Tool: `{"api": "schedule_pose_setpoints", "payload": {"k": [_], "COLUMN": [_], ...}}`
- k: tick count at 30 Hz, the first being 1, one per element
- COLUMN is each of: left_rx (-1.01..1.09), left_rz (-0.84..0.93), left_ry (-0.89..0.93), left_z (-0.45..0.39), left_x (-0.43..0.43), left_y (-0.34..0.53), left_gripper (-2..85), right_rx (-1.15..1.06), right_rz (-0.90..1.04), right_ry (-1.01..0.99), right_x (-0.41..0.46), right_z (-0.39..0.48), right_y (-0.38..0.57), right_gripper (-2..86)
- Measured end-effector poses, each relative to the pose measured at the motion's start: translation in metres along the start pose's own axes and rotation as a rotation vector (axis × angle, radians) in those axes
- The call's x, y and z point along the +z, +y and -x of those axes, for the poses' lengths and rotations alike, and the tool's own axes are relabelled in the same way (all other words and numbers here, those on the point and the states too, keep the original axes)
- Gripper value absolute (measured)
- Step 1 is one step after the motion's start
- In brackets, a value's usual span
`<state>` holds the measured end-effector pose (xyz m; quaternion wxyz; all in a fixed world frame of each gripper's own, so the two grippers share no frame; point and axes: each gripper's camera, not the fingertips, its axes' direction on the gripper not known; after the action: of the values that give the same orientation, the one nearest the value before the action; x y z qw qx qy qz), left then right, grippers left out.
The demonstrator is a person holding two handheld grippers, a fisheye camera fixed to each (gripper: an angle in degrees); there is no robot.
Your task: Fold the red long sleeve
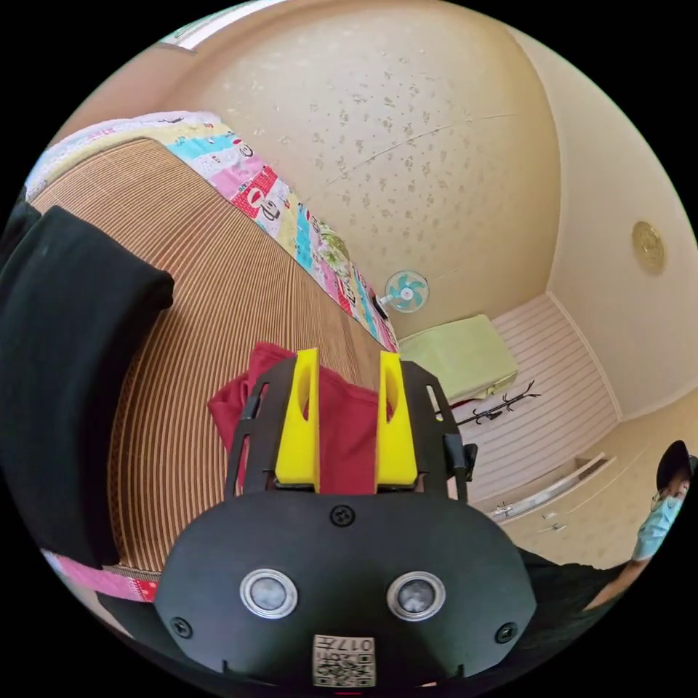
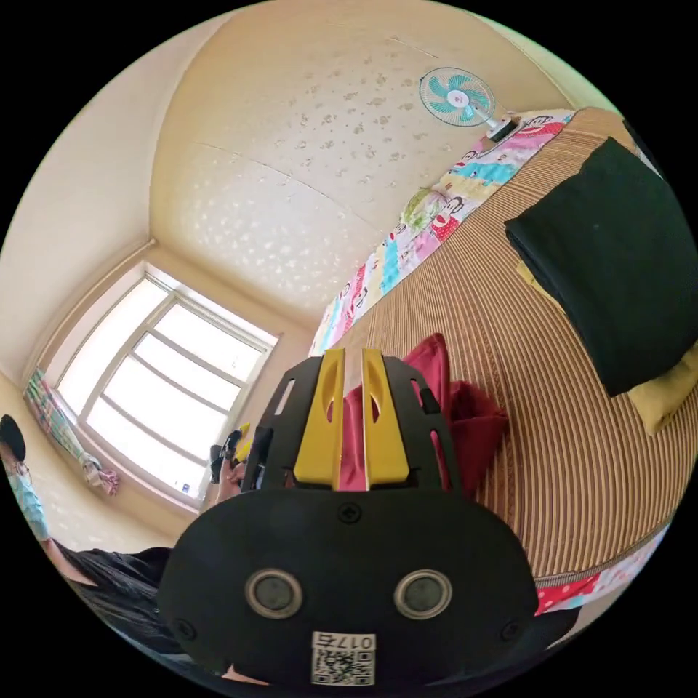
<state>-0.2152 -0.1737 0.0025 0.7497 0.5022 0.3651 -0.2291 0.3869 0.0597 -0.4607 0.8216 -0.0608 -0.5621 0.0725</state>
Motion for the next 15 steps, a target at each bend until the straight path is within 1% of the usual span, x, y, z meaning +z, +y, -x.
{"api": "schedule_pose_setpoints", "payload": {"k": [2,3,4,5,6,7,8,9,10,11,12,13,15], "left_rx": [0.076,0.113,0.112,0.096,0.064,0.041,0.023,-0.046,-0.109,-0.131,-0.168,-0.227,-0.331], "left_rz": [0.064,0.142,0.235,0.279,0.316,0.278,0.247,0.193,0.157,0.142,0.120,0.116,0.131], "left_ry": [-0.052,-0.115,-0.219,-0.290,-0.429,-0.491,-0.488,-0.476,-0.434,-0.394,-0.289,-0.196,-0.117], "left_z": [-0.006,-0.006,0.001,0.007,0.020,0.029,0.034,0.042,0.048,0.051,0.056,0.062,0.073], "left_x": [0.022,0.041,0.059,0.066,0.071,0.060,0.052,0.033,0.016,0.009,0.000,-0.003,0.002], "left_y": [0.016,0.032,0.049,0.057,0.072,0.086,0.091,0.101,0.111,0.117,0.128,0.139,0.153], "left_gripper": [12.3,12.1,11.7,10.7,8.8,11.1,12.3,14.7,16.0,16.2,16.4,16.5,16.2], "right_rx": [-0.088,-0.172,-0.220,-0.296,-0.368,-0.436,-0.528,-0.495,-0.468,-0.424,-0.430,-0.447,-0.539], "right_rz": [0.063,0.121,0.160,0.265,0.404,0.430,0.343,0.315,0.316,0.281,0.192,0.151,0.063], "right_ry": [0.122,0.222,0.286,0.467,0.687,0.720,0.744,0.845,0.902,0.996,0.960,0.896,0.551], "right_x": [0.029,0.051,0.063,0.092,0.123,0.131,0.126,0.125,0.126,0.127,0.122,0.120,0.124], "right_z": [0.015,0.020,0.020,0.014,0.000,-0.002,0.006,0.012,0.016,0.026,0.046,0.057,0.098], "right_y": [0.025,0.049,0.062,0.087,0.111,0.122,0.138,0.140,0.138,0.134,0.136,0.138,0.153], "right_gripper": [2.2,1.7,1.5,1.2,1.0,0.9,0.7,0.6,0.6,0.6,0.6,0.6,0.7]}}
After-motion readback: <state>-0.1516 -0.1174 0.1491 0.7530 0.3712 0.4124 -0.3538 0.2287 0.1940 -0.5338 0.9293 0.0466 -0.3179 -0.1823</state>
